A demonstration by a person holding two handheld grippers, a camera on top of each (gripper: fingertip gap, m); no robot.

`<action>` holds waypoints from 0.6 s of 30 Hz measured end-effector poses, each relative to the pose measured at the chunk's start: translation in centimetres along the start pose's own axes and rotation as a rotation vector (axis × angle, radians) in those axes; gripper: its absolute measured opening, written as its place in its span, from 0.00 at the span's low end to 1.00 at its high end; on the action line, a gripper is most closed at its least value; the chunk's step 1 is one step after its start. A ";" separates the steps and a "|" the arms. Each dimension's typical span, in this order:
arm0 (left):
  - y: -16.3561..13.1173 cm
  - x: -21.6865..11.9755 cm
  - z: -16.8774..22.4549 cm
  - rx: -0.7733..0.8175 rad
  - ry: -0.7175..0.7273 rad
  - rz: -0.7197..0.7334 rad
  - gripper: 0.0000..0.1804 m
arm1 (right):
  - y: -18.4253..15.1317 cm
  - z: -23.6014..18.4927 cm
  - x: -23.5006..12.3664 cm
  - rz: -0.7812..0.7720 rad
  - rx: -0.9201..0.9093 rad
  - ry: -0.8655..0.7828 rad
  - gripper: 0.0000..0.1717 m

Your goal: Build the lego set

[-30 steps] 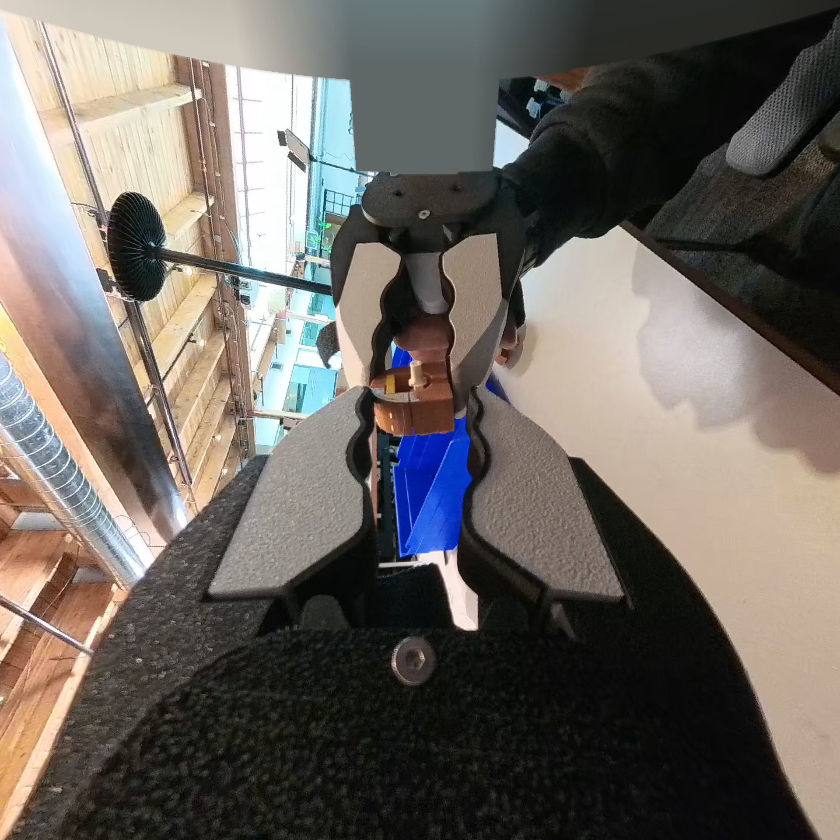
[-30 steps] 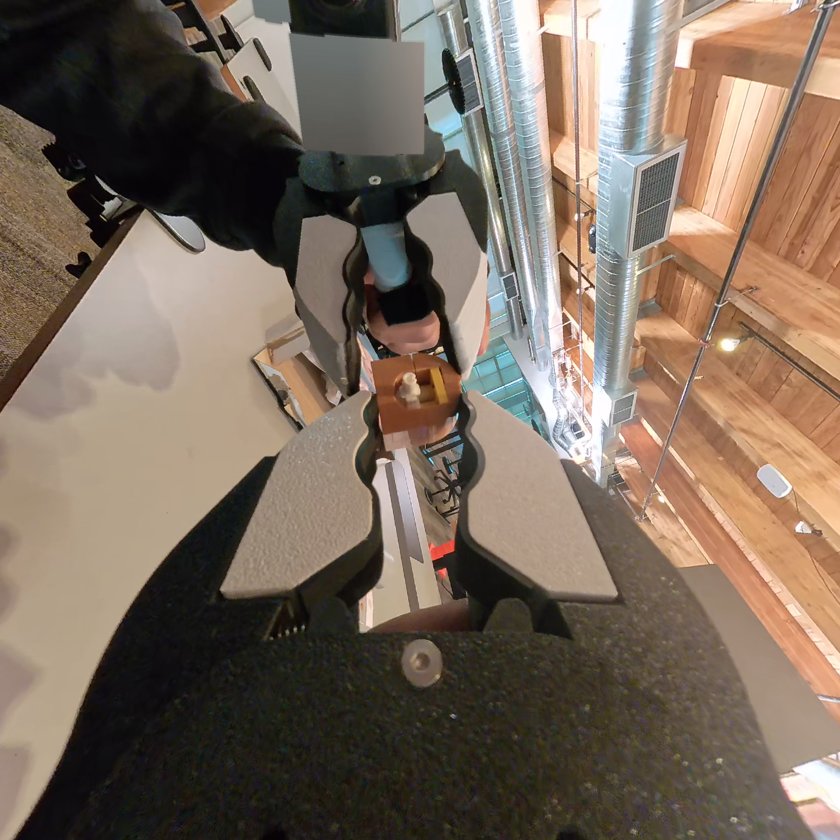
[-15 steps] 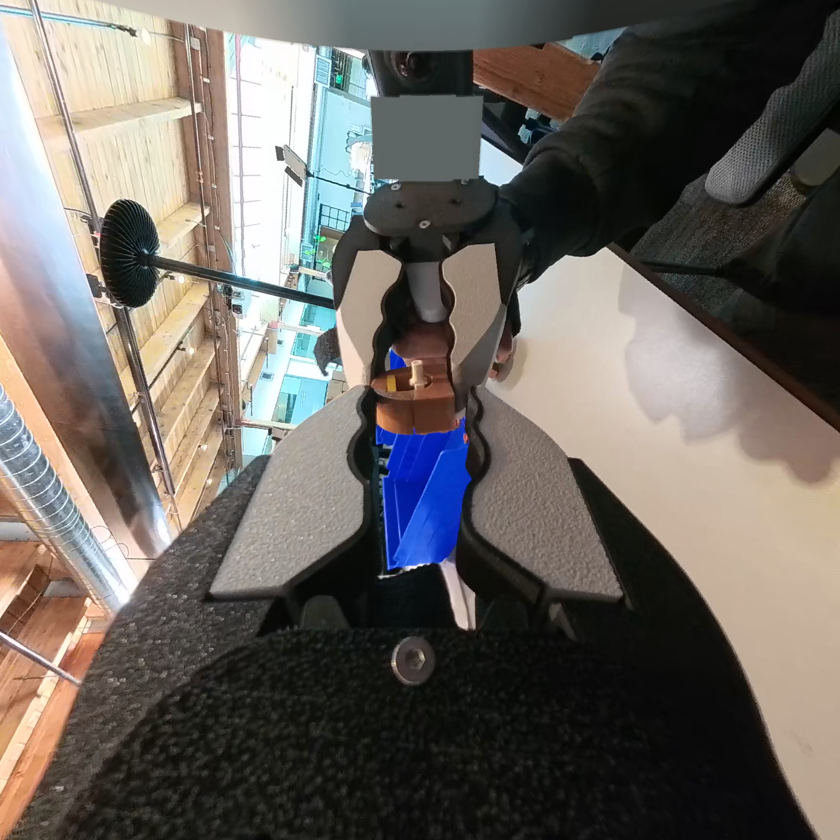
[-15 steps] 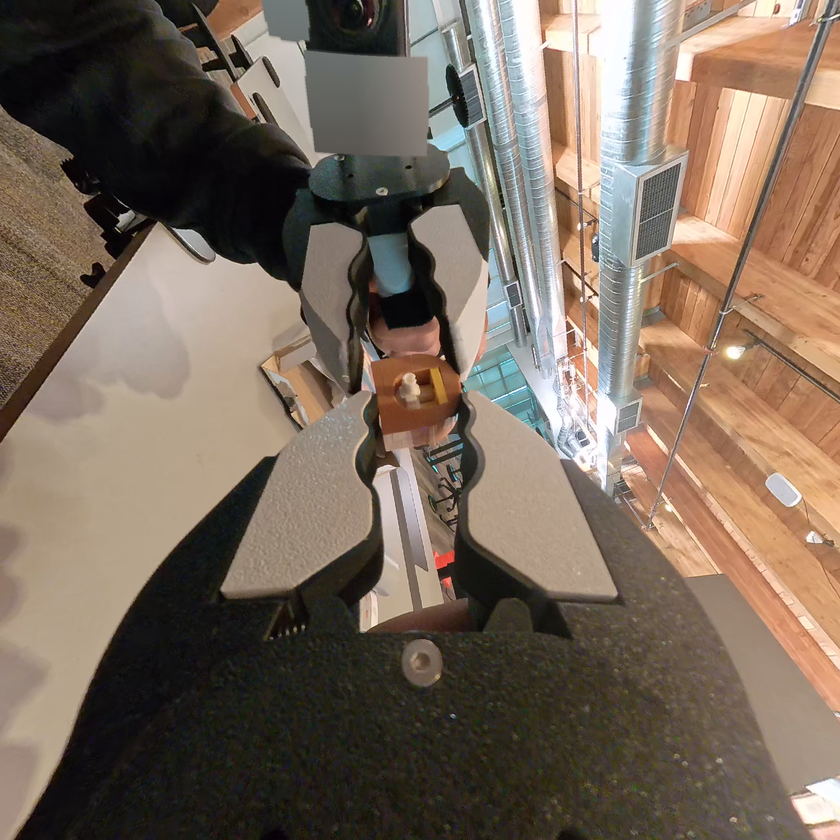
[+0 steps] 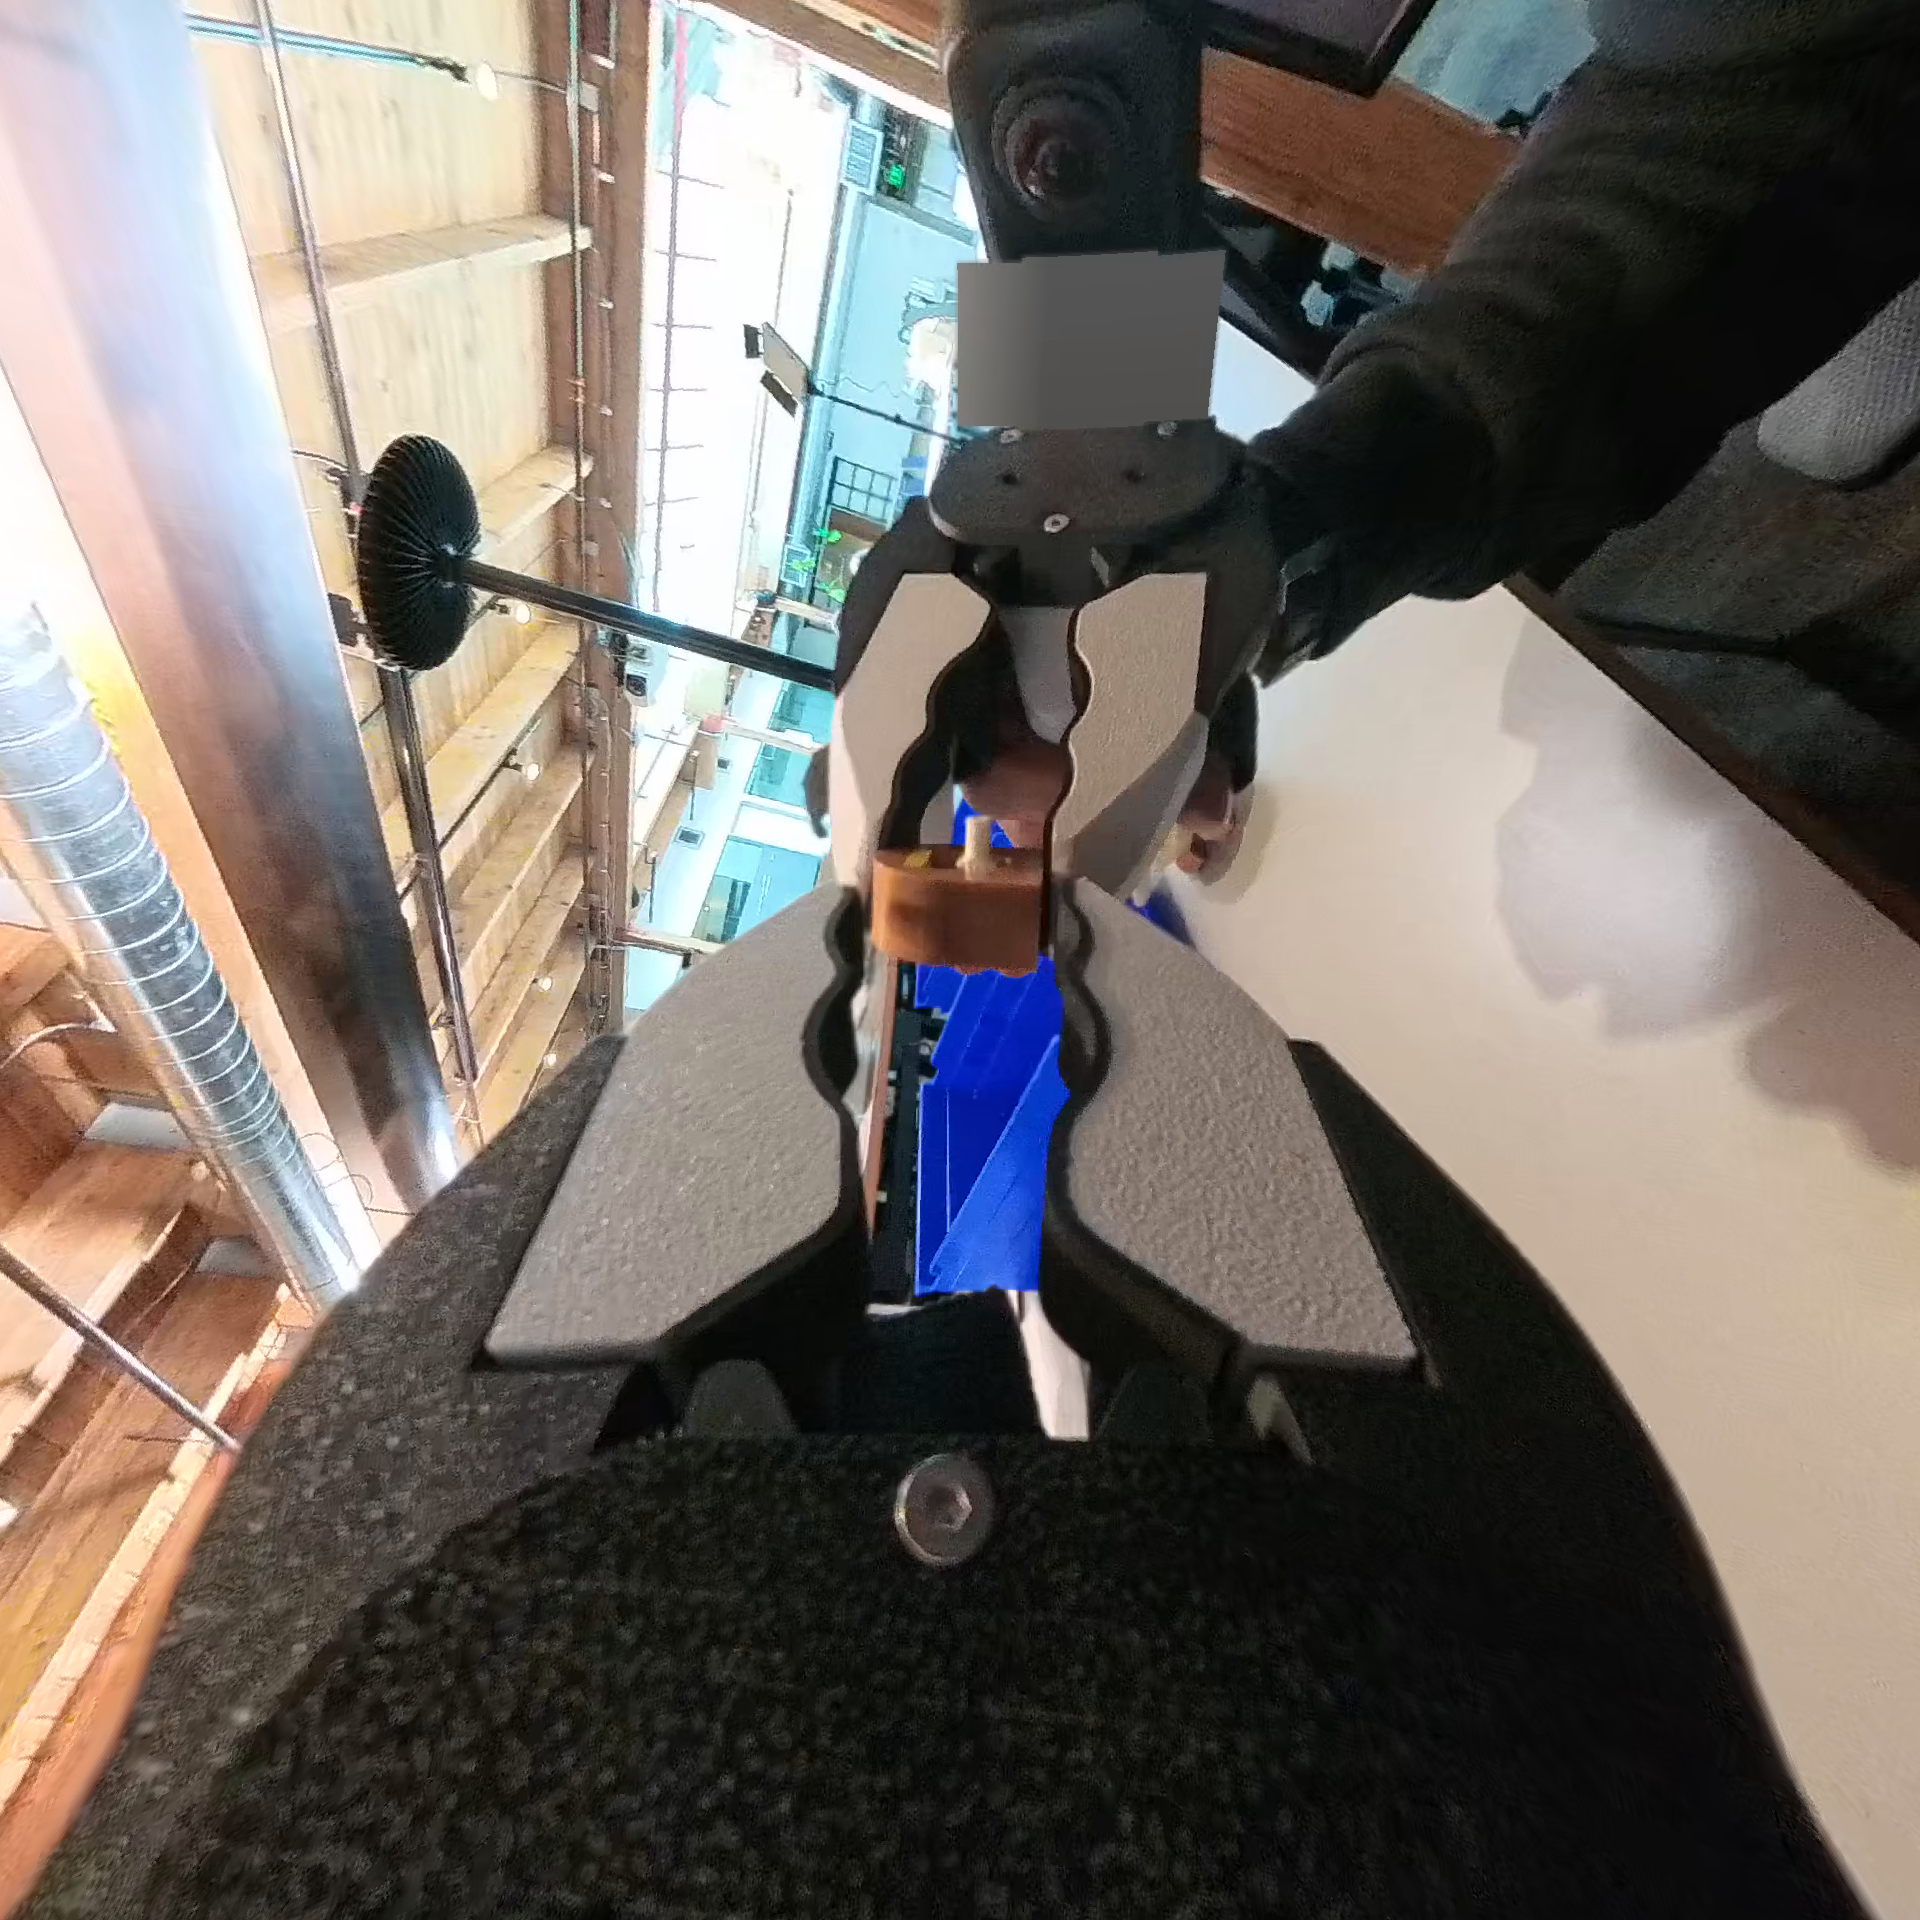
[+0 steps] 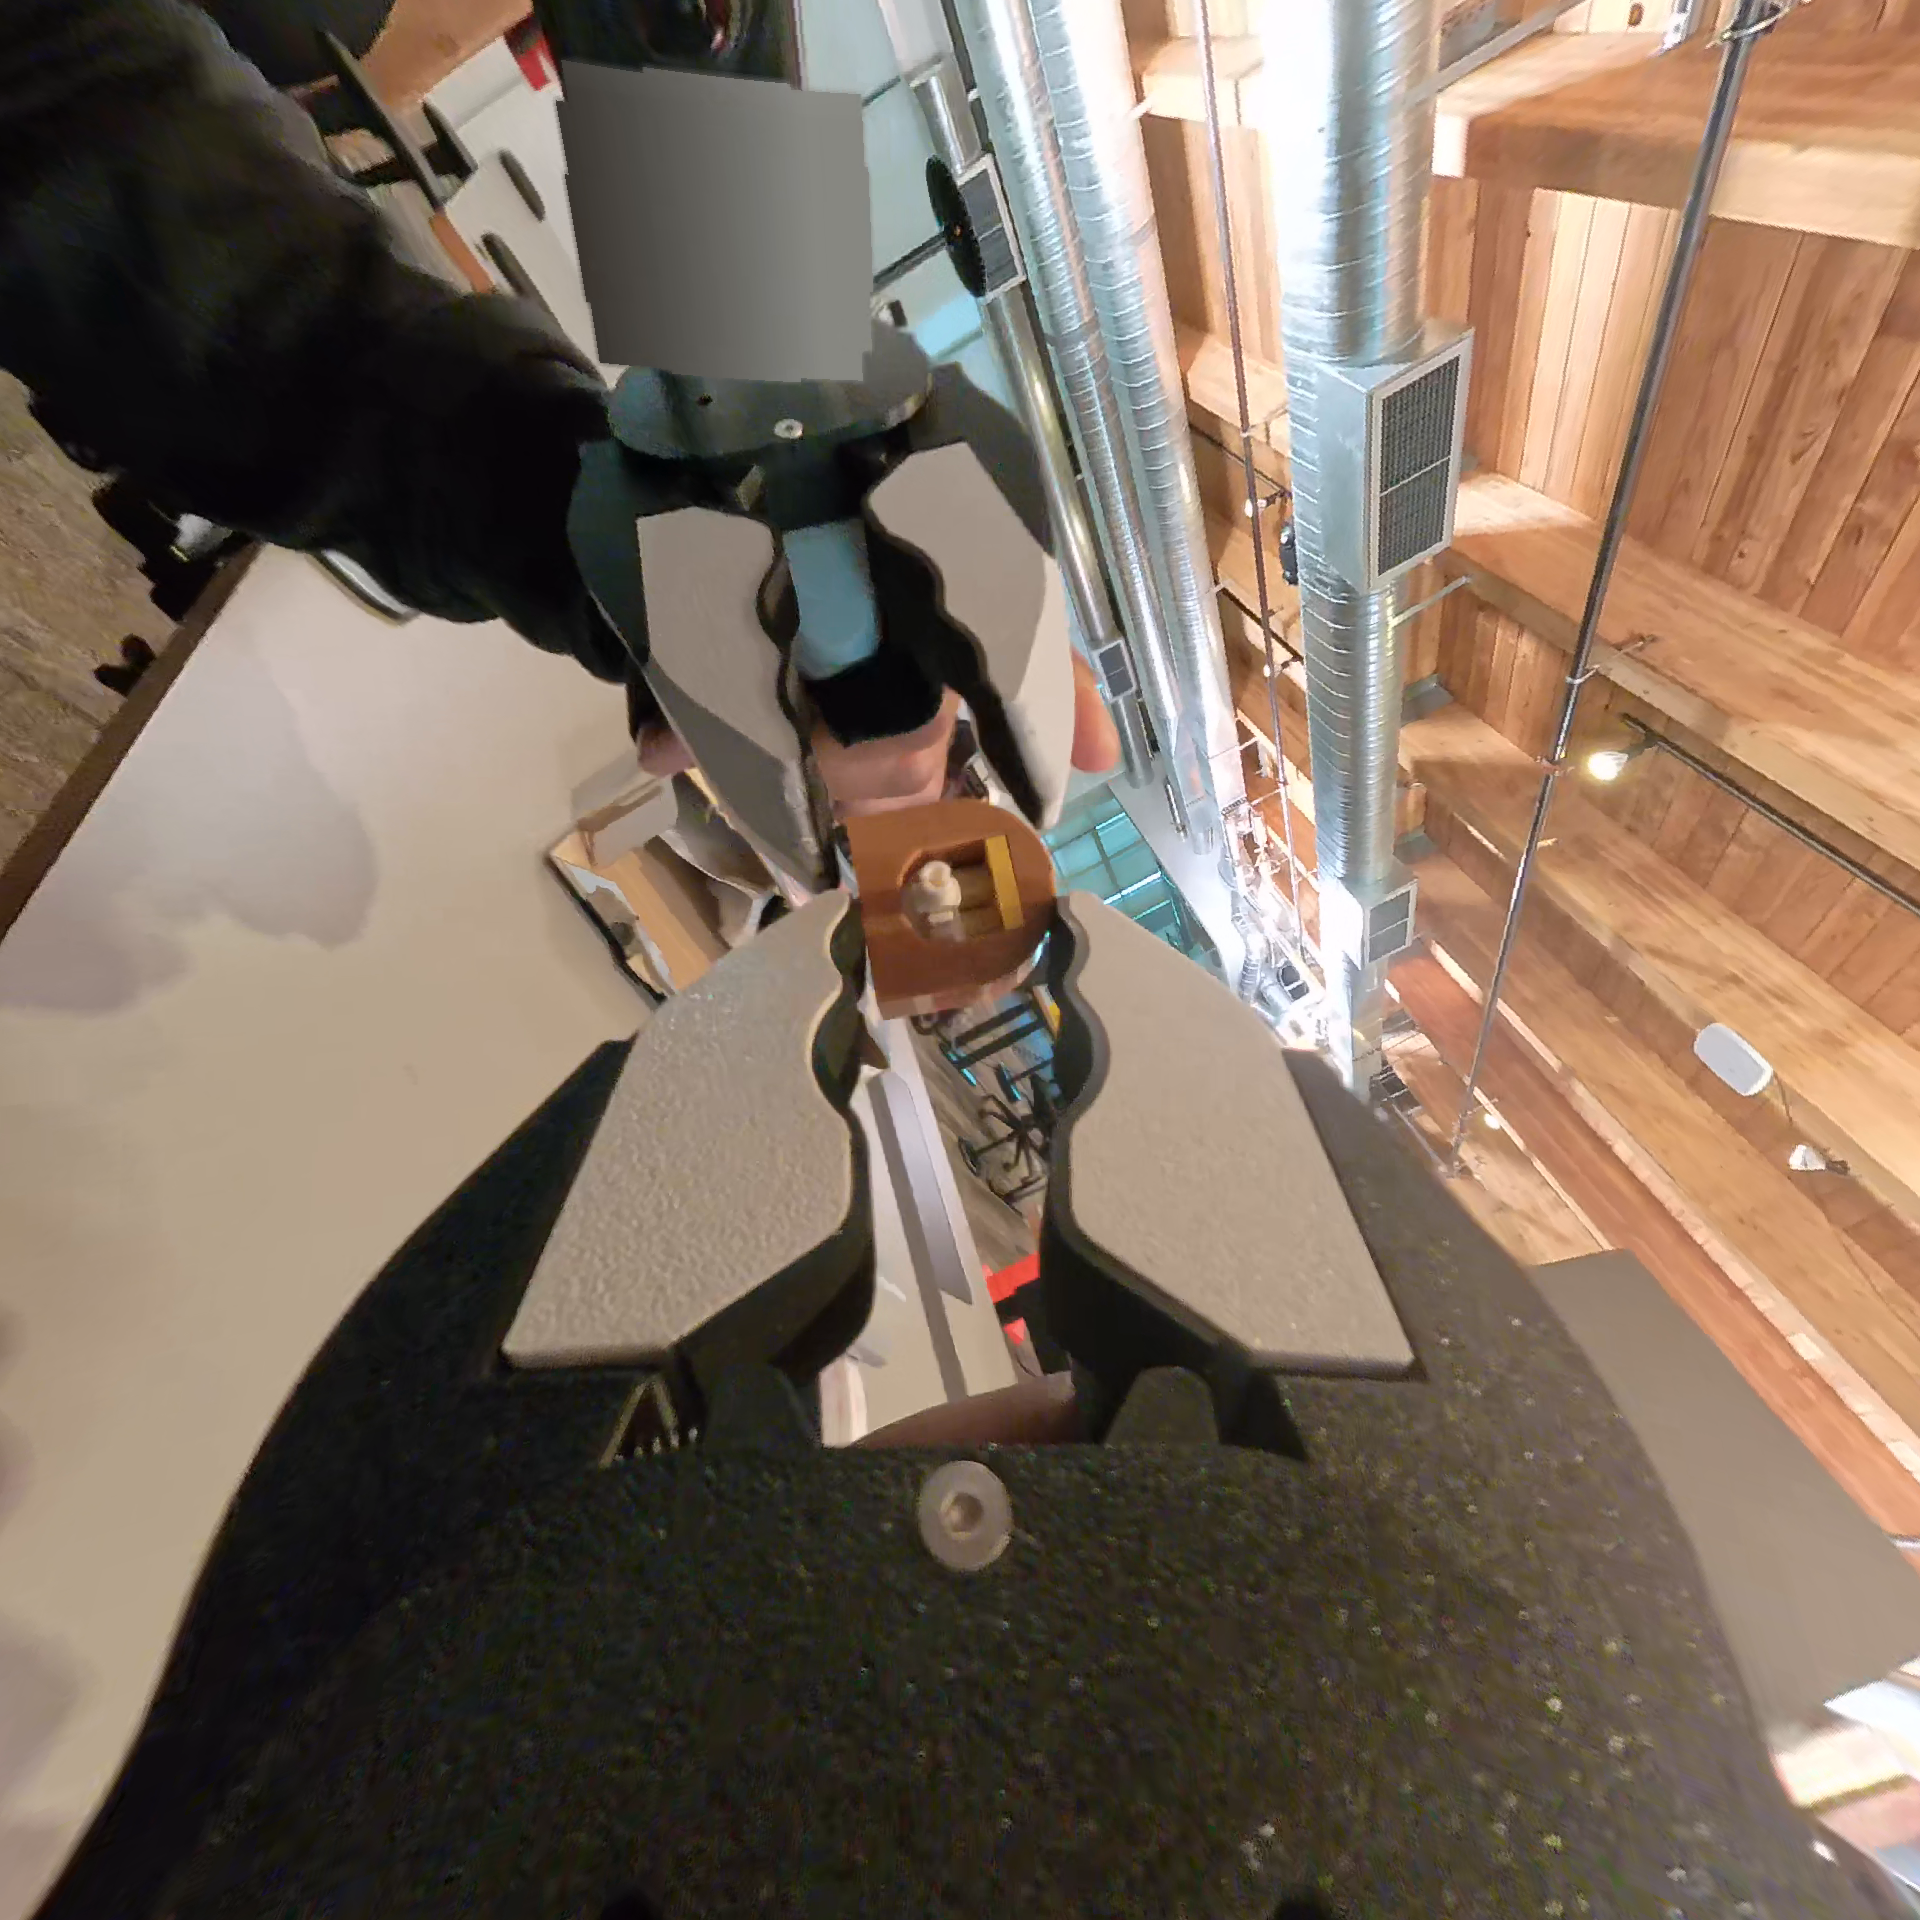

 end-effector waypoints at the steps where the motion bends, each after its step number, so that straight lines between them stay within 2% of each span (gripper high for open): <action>1: -0.1 0.0 0.2 -0.019 0.004 0.011 0.20 | -0.1 -0.1 -0.2 0.003 0.011 -0.001 0.19; 7: -0.7 0.4 1.1 -0.079 0.010 0.030 0.22 | -1.1 -0.8 -1.2 -0.028 0.016 -0.026 0.19; 14: -2.5 1.2 2.1 -0.074 -0.004 -0.035 0.22 | -2.5 -1.7 -1.8 -0.053 0.005 -0.049 0.19; 18: -2.7 1.7 2.8 -0.110 -0.028 -0.027 0.22 | -2.9 -2.0 -2.3 -0.020 0.057 -0.055 0.19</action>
Point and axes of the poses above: each gripper's, where its closed fingertips meet, x out along the fingers, y out of its top, z = x × y across the jaws, the point moved 3 cm from there along -x, back along the fingers, and after that the axes turned 1 degree about z, right-handed, at the moved point
